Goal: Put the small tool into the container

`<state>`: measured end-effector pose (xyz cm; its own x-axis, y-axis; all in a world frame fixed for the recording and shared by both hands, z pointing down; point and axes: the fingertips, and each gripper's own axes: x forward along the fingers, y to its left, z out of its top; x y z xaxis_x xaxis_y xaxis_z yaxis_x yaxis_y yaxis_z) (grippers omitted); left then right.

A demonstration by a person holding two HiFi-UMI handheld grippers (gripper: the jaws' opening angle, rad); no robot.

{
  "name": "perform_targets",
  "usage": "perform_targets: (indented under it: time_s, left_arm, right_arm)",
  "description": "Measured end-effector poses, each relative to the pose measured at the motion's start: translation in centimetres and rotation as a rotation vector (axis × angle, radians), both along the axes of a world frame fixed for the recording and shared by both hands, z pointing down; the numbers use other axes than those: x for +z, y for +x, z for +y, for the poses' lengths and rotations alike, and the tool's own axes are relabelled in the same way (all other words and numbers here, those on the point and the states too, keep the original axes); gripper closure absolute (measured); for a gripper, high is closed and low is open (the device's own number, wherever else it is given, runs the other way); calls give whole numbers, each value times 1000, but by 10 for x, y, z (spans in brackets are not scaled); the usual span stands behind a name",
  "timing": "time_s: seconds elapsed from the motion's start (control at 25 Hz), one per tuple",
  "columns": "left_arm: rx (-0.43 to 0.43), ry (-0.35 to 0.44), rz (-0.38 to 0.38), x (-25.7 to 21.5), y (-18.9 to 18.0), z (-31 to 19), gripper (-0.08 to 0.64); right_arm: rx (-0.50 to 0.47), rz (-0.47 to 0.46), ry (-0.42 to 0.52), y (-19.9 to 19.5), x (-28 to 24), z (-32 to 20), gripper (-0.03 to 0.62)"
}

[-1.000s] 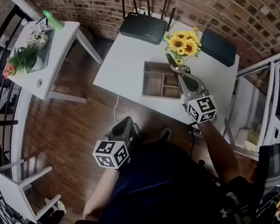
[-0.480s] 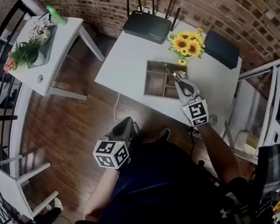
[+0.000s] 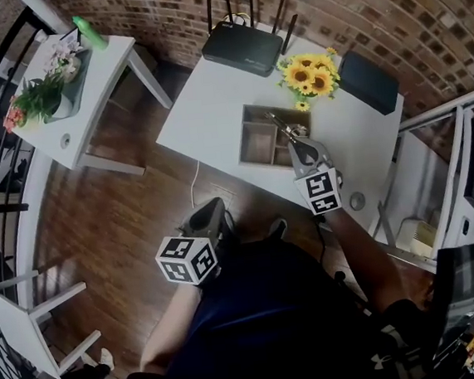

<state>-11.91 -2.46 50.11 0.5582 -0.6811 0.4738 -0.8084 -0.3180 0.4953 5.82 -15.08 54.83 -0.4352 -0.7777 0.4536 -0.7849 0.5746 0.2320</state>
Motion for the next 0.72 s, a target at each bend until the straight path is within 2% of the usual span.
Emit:
perform_targets:
  time_s: [0.28, 0.44, 0.72]
  left_arm:
    - [3, 0, 16, -2, -1, -3, 557]
    - [-5, -4, 26, -3, -3, -5, 557]
    - [0, -7, 34, -3, -4, -10, 557]
  right_arm:
    - [67, 34, -54, 3, 10, 1, 578]
    - [95, 84, -93, 10, 15, 4, 578]
    - [141, 82, -113, 16, 24, 5, 577]
